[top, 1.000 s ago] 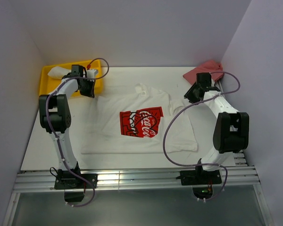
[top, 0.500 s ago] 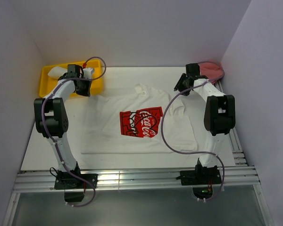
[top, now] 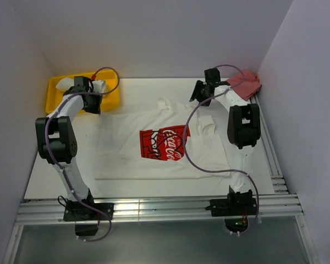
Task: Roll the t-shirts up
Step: Fold the tshirt
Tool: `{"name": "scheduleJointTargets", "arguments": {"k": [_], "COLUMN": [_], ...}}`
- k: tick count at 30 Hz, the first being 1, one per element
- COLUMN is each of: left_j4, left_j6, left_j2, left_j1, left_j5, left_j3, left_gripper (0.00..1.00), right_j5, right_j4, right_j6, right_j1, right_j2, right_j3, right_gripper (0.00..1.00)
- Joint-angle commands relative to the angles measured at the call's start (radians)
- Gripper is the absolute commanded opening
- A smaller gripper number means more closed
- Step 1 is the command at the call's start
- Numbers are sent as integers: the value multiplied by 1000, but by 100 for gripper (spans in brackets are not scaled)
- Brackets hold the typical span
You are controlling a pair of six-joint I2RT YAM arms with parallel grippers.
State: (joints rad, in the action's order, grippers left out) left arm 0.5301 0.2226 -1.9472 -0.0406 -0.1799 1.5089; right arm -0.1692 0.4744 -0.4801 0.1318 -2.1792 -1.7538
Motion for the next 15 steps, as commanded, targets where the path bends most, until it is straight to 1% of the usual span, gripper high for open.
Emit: {"name": "scheduleJointTargets", "arguments": {"k": [1, 4, 9, 12, 13, 15], "left_j4": [8, 10, 10, 18, 16, 15], "left_j6": [-2, -6, -9, -11, -9, -9], "left_j2": [34, 25, 14, 14, 16, 22], "left_j1": [-2, -2, -2, -2, -2, -2], "left_j5": [-27, -35, -47, -56, -61, -62], "left_j3": [22, 28, 25, 28, 27, 24], "left_gripper": [0, 0, 0, 0, 0, 0], "right_j5": [-33, -38, -87, -92, -90, -75], "right_j4": [46, 58, 24, 15, 12, -6], "right_j6": [41, 41, 29, 25, 23, 17], "right_j1": [18, 32, 42, 46, 46, 48], "right_j2": [-57, -90, -91, -80, -73, -42], "right_j3": [-91, -124, -101, -82, -75, -46], "right_gripper": [62, 64, 62, 56, 48, 38]}}
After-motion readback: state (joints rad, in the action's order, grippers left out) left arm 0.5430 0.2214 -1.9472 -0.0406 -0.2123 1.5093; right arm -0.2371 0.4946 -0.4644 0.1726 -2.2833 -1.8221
